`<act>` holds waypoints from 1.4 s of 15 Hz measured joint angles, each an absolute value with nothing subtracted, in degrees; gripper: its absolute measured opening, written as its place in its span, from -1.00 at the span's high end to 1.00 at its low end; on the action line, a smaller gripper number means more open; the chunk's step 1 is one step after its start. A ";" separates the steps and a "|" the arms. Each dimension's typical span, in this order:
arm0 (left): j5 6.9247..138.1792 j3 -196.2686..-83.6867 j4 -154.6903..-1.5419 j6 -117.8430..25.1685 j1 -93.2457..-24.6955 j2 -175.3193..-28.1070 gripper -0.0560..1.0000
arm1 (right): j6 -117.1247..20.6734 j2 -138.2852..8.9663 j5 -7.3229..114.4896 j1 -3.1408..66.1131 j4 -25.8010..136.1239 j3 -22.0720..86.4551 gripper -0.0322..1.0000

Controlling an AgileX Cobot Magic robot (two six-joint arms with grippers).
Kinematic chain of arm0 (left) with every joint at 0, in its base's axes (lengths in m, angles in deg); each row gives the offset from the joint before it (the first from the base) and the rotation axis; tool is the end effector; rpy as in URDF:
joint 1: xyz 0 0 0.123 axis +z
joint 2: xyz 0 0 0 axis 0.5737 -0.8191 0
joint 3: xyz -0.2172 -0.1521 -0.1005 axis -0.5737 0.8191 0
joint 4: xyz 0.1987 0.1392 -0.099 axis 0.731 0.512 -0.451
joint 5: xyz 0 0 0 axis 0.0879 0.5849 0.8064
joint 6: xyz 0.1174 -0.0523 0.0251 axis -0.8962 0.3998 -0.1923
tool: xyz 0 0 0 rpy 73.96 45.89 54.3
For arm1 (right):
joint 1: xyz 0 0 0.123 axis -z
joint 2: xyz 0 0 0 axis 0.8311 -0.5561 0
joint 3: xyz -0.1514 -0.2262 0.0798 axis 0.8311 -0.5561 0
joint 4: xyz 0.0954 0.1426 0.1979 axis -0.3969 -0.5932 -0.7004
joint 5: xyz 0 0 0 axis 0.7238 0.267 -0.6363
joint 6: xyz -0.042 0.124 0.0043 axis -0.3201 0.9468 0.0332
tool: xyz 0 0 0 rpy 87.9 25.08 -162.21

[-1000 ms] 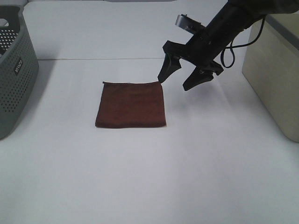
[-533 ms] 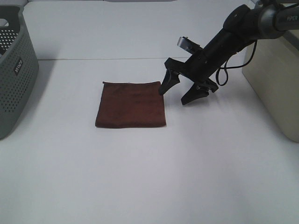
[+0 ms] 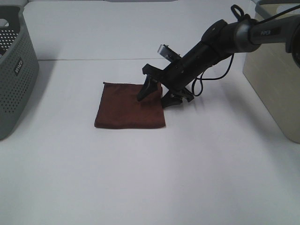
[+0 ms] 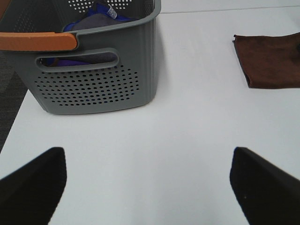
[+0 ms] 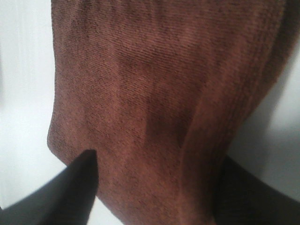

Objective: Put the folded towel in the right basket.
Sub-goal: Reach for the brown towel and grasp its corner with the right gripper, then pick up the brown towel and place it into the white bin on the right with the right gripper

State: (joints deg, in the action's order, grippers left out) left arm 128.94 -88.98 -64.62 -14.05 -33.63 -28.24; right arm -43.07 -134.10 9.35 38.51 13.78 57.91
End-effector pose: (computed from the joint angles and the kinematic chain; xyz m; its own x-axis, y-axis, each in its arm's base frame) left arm 0.0411 0.0010 0.2650 -0.4441 0.0203 -0.8957 -0.0104 0.9996 0.0277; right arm 0.4617 0.2312 0.0442 -0.9914 -0.0729 -0.1090 -0.1261 0.7563 0.6419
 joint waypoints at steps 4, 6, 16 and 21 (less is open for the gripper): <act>128.94 -88.98 -64.62 -14.05 -33.63 -28.24 -0.77 | -41.58 -134.90 14.28 36.79 15.21 57.91 0.83; 128.94 -88.98 -64.62 -14.05 -33.63 -28.24 -0.77 | -41.41 -134.56 14.51 36.79 16.25 57.91 0.88; 128.94 -88.98 -64.62 -14.05 -33.63 -28.24 -0.77 | -35.16 -111.47 0.81 36.79 44.43 57.80 0.88; 128.94 -88.98 -64.62 -14.05 -33.63 -28.24 -0.77 | -32.24 -107.17 -6.69 36.79 57.78 62.04 0.88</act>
